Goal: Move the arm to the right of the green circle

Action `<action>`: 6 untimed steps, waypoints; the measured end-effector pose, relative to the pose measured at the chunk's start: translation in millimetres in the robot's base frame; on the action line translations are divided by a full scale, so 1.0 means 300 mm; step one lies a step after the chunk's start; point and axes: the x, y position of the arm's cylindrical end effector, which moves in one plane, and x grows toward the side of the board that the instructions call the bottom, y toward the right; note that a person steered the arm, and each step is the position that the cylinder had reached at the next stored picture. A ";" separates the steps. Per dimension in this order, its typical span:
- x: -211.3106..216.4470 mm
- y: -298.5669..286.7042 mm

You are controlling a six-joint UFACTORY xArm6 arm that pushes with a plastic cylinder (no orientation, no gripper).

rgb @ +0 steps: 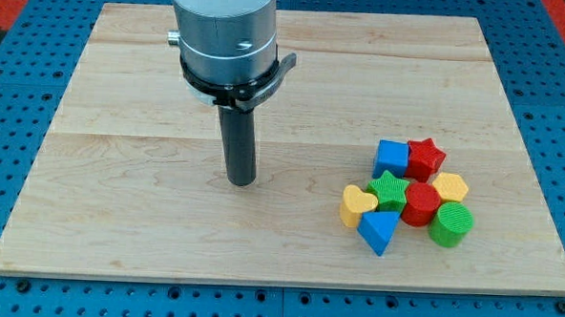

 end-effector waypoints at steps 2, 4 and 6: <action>0.350 0.376; 0.379 0.917; 0.221 0.907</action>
